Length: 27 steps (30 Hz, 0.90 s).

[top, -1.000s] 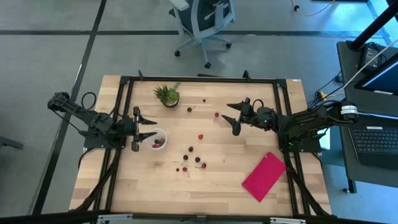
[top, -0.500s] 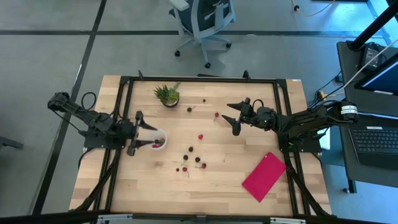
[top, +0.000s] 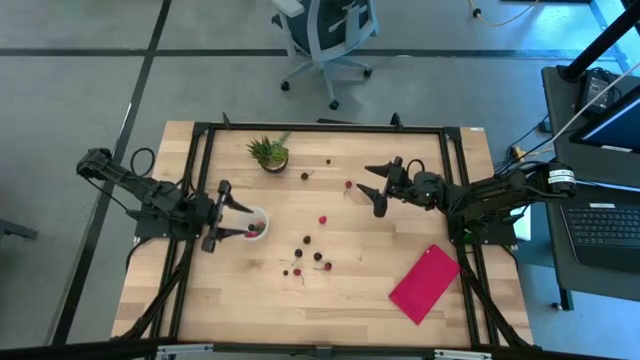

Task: Pick and placing Produce into tupperware
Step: Put the blueberry into the transparent container

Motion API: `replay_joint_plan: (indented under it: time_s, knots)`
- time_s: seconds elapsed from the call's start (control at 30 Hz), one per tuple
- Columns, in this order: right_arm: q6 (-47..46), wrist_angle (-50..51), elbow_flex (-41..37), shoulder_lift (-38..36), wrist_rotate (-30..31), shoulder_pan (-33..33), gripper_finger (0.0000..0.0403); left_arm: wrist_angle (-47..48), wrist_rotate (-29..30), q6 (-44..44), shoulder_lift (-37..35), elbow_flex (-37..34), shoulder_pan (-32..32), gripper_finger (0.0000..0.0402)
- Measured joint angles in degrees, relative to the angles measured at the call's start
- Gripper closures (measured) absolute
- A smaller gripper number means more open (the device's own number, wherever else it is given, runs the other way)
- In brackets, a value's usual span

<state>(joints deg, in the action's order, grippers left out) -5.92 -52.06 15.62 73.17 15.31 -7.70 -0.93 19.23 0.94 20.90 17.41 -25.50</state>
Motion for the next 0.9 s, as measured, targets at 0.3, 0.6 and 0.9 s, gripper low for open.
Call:
replay_joint_plan:
  time_s: [0.3,0.6,0.9]
  knots:
    - [2.1,-1.5,0.0,0.0,-0.3,0.0,0.0089,11.6,9.2,1.0,-8.8,1.7,3.9,0.0160]
    - [14.2,-0.5,6.6,0.0,-14.0,-2.5,0.0089,14.0,8.1,7.1,-15.6,3.3,10.3,0.0160]
    - [12.0,3.4,5.5,-3.2,-14.1,-9.3,0.0089,14.3,-1.3,3.6,-15.0,3.7,10.9,0.0160]
